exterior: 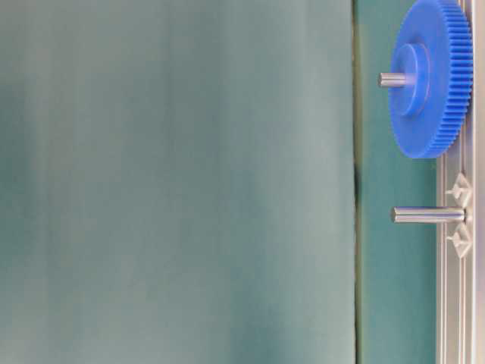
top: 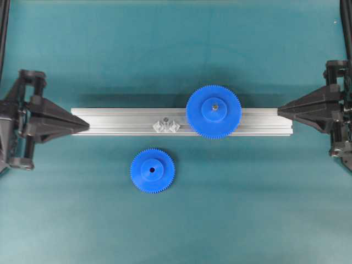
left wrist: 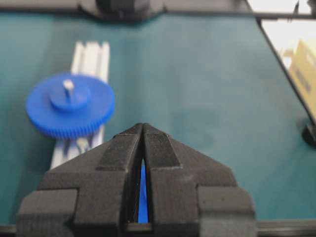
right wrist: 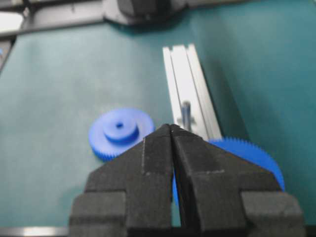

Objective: Find the location of the shaft and insert the small gear.
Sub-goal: 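Move the left gripper from rest toward the small blue gear on the table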

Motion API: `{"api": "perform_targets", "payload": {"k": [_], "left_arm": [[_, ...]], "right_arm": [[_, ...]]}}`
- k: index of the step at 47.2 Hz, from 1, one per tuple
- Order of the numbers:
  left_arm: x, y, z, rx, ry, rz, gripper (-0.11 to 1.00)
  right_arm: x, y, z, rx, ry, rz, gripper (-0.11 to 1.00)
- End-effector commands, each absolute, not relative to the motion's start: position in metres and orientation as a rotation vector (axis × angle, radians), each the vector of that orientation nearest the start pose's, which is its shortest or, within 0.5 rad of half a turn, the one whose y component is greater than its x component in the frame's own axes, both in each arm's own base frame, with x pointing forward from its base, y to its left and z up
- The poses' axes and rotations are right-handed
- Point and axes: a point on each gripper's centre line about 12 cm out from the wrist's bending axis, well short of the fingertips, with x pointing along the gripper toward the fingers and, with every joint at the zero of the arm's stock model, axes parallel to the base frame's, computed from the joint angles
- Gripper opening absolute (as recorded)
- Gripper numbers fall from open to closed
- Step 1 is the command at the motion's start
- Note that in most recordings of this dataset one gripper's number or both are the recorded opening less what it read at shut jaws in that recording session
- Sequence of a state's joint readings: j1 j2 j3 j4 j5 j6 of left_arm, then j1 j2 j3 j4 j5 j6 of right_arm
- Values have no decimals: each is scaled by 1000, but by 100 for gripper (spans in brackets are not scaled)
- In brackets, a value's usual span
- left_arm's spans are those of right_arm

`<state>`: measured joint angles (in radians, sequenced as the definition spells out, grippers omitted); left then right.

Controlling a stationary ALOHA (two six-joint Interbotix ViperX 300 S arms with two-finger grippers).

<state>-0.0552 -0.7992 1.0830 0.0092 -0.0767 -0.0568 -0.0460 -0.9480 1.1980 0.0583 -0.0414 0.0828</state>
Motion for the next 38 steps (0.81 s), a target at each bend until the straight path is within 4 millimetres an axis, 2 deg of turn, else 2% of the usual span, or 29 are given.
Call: {"api": "perform_targets", "payload": {"k": [1, 20, 38], "left_arm": [[237, -16, 281, -52, 198, -62, 1], [259, -18, 266, -85, 311, -55, 1], [288, -21, 236, -101, 594, -32, 1]], "right_arm": [[198, -10, 250, 157, 223, -69, 3], [192, -14, 229, 163, 330, -95, 3], [188, -15, 218, 173, 422, -108, 3]]}}
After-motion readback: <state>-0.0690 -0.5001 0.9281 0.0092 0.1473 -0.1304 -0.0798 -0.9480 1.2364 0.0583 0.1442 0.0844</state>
